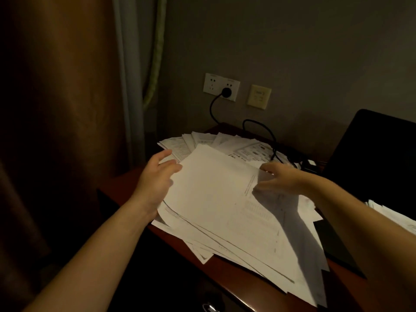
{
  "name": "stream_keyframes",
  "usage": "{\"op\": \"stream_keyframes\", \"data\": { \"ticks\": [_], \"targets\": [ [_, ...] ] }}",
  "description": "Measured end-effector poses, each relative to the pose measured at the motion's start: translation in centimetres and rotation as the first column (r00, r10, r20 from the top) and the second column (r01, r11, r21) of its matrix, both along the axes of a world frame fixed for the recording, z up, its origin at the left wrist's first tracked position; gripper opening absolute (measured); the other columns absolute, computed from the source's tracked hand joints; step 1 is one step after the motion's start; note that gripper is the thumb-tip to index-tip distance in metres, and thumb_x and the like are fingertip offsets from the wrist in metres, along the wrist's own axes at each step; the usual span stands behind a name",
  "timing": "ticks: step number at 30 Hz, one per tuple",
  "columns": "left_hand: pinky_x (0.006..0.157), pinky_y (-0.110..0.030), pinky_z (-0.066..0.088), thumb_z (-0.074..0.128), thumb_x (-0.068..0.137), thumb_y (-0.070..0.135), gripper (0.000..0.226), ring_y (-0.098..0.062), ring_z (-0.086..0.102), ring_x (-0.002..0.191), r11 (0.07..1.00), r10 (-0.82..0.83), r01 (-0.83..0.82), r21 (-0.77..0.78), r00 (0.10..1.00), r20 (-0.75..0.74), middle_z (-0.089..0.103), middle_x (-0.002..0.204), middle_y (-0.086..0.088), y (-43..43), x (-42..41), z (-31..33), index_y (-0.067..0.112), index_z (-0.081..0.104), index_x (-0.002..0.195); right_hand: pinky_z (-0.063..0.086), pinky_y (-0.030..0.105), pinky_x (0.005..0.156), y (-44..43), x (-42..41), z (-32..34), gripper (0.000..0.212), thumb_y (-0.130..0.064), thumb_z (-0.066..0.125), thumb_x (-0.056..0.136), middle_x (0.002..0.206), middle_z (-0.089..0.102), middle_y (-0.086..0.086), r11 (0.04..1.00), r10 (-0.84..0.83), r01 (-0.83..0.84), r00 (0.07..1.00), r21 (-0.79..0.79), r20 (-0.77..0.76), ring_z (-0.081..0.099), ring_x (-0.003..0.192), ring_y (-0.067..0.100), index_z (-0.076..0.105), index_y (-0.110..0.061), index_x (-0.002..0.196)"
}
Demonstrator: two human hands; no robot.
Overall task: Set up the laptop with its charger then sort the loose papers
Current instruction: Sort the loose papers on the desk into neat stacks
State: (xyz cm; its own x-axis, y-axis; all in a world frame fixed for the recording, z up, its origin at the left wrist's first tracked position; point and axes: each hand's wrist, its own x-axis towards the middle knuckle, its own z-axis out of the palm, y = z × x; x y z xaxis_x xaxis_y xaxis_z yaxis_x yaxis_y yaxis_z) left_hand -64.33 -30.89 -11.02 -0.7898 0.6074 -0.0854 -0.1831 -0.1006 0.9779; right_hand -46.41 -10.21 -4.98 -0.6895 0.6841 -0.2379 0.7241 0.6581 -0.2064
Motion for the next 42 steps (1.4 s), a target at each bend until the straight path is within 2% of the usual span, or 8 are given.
{"op": "stream_keyframes", "data": {
  "ticks": [3, 7, 12, 17, 22, 27, 33, 42],
  "targets": [
    [0.108, -0.043, 0.044, 0.058, 0.098, 0.013, 0.043, -0.019, 0.057, 0.114, 1.0, -0.009, 0.009, -0.007, 0.998, -0.063, 0.055, 0.137, -0.001, 0.3, 0.0, -0.2, 0.029, 0.051, 0.138, 0.051, 0.04, 0.101, 0.7, 0.1, 0.4, 0.068, -0.049, 0.075, 0.083, 0.126, 0.058, 0.002, 1.0, -0.017, 0.017, 1.0, -0.024, 0.027, 0.059, 0.113, 0.023, 0.051, -0.02, 0.139],
    [0.103, -0.039, 0.046, 0.056, 0.1, 0.017, 0.038, -0.007, 0.055, 0.096, 1.0, 0.006, -0.008, -0.02, 0.994, -0.106, 0.055, 0.136, 0.001, 0.4, 0.2, -0.3, 0.029, 0.053, 0.136, 0.054, 0.041, 0.096, 1.1, 0.3, 0.4, 0.063, -0.045, 0.077, 0.082, 0.113, 0.06, -0.003, 0.998, -0.016, 0.016, 1.0, -0.058, 0.016, 0.064, 0.102, 0.021, 0.053, -0.025, 0.136],
    [0.055, -0.025, 0.055, 0.052, 0.103, 0.025, 0.028, 0.004, 0.066, 0.057, 0.999, 0.034, -0.034, 0.005, 0.998, -0.048, 0.062, 0.103, 0.006, 0.2, 0.3, 0.0, 0.032, 0.056, 0.13, 0.055, 0.051, 0.098, 1.6, 0.6, 0.0, 0.05, -0.032, 0.082, 0.08, 0.118, 0.066, -0.003, 0.979, -0.047, 0.025, 0.994, -0.203, -0.104, 0.068, 0.103, 0.021, 0.054, -0.041, 0.119],
    [0.08, -0.033, 0.056, 0.053, 0.101, 0.026, 0.022, -0.016, 0.066, 0.097, 0.991, 0.037, -0.042, 0.125, 0.998, 0.043, 0.065, 0.115, -0.001, 0.1, 0.4, 0.1, 0.029, 0.061, 0.121, 0.062, 0.043, 0.083, 2.2, 2.9, 0.4, 0.031, -0.039, 0.084, 0.074, 0.098, 0.075, 0.003, 0.967, -0.126, 0.06, 0.957, -0.247, -0.262, 0.074, 0.09, 0.023, 0.074, -0.024, 0.099],
    [0.092, -0.03, 0.051, 0.051, 0.104, 0.021, 0.036, -0.017, 0.063, 0.11, 0.981, 0.045, -0.047, 0.19, 0.999, 0.013, 0.062, 0.119, 0.003, 0.4, 0.5, 0.2, 0.021, 0.05, 0.14, 0.061, 0.045, 0.08, 1.9, 6.4, 0.2, 0.02, -0.022, 0.077, 0.084, 0.091, 0.078, 0.009, 0.903, -0.34, 0.104, 0.768, -0.417, -0.543, 0.076, 0.082, 0.026, 0.075, -0.013, 0.103],
    [0.08, -0.016, 0.044, 0.055, 0.102, 0.024, 0.047, -0.009, 0.057, 0.117, 0.99, 0.078, -0.061, 0.131, 0.988, -0.131, 0.053, 0.141, 0.001, 0.8, 1.8, 0.4, 0.024, 0.045, 0.148, 0.061, 0.046, 0.072, 0.7, 9.1, -0.4, 0.023, -0.023, 0.071, 0.091, 0.093, 0.077, 0.011, 0.825, -0.542, 0.154, 0.487, -0.543, -0.685, 0.076, 0.081, 0.03, 0.069, -0.011, 0.11],
    [0.107, -0.045, 0.045, 0.054, 0.1, 0.03, 0.037, -0.026, 0.066, 0.116, 0.881, -0.443, 0.404, 0.245, 0.887, 0.129, 0.07, 0.124, -0.009, 2.3, 7.1, 3.4, 0.014, 0.061, 0.132, 0.06, 0.037, 0.066, -1.4, 10.7, -1.6, 0.016, -0.023, 0.066, 0.097, 0.089, 0.078, 0.009, 0.788, -0.615, 0.146, 0.222, -0.598, -0.756, 0.076, 0.079, 0.026, 0.067, -0.009, 0.103],
    [0.104, -0.061, 0.045, 0.05, 0.103, 0.028, 0.033, -0.043, 0.067, 0.111, 0.813, -0.582, 0.553, 0.179, 0.775, 0.247, 0.071, 0.119, -0.019, 5.3, 8.5, 3.5, 0.012, 0.061, 0.13, 0.061, 0.042, 0.073, -2.5, 14.1, -3.4, 0.011, -0.02, 0.065, 0.097, 0.093, 0.076, 0.01, 0.708, -0.703, 0.245, 0.149, -0.662, -0.696, 0.074, 0.085, 0.032, 0.066, -0.009, 0.1]
  ]
}}
